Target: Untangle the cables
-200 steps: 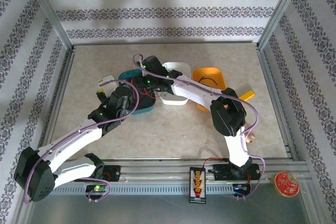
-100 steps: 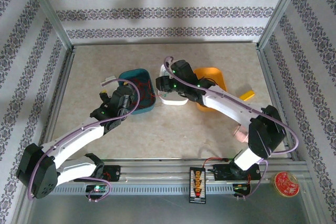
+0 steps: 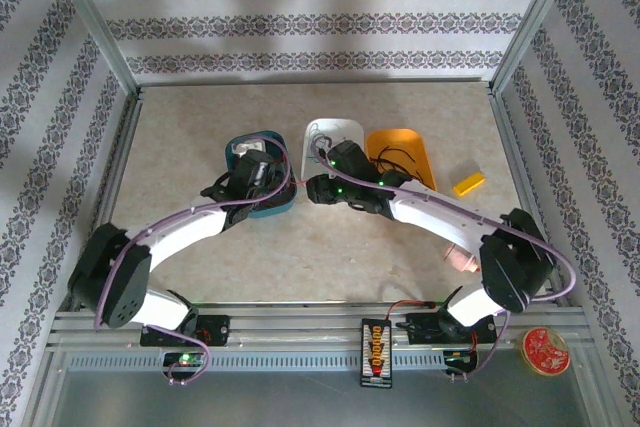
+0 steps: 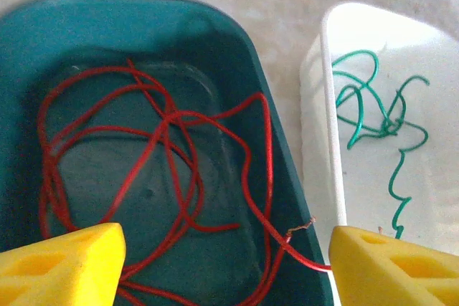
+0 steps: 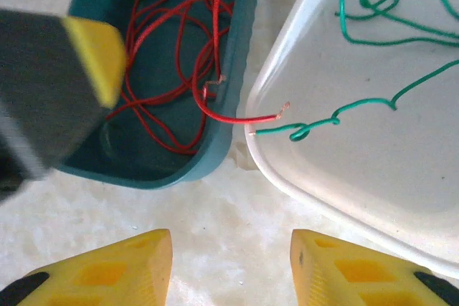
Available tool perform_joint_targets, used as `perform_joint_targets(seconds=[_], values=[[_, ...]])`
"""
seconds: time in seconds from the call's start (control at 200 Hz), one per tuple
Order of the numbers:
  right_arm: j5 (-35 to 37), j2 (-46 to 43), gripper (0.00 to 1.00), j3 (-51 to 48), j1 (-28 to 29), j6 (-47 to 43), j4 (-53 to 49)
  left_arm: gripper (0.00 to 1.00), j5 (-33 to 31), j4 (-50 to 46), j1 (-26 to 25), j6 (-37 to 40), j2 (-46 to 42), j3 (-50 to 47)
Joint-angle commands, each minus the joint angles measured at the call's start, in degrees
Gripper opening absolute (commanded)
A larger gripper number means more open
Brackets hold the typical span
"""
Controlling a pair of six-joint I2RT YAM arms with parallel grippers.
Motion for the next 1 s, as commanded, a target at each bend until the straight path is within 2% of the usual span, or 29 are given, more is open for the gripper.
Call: perform_joint_targets(seconds=[0.0, 0.21, 0.37, 0.515, 0.665, 0.995], values=[[2.48, -3.95, 0.47, -1.35, -1.06, -0.16, -0.32, 0.72, 6.5, 2.74, 1.63, -3.57, 3.7, 3.37], [2.97, -7.25, 0.46, -4.77, -2.88, 1.44, -0.56, 0.64, 9.52, 2.44, 3.95, -7.56, 9.24, 5.7], [3.03, -8.82, 0.46, -6.92, -3.71, 2.43, -0.58, 0.55, 10.39, 3.61, 4.01, -8.82, 10.47, 4.46], [2.38, -9.4, 0.47, -7.59, -4.61, 2.73, -0.49, 0.52, 11.11, 4.59, 4.04, -9.56, 12.31, 4.31], [1.99, -9.67, 0.46, -7.19, -5.06, 2.6, -0.43, 0.45, 10.85, 5.41, 4.03, -9.67, 13.59, 4.57], [2.14, -10.93, 0.47, -7.77, -5.4, 2.89, -0.57, 0.08, 6.88, 4.79, 4.05, -7.91, 14.27, 5.35]])
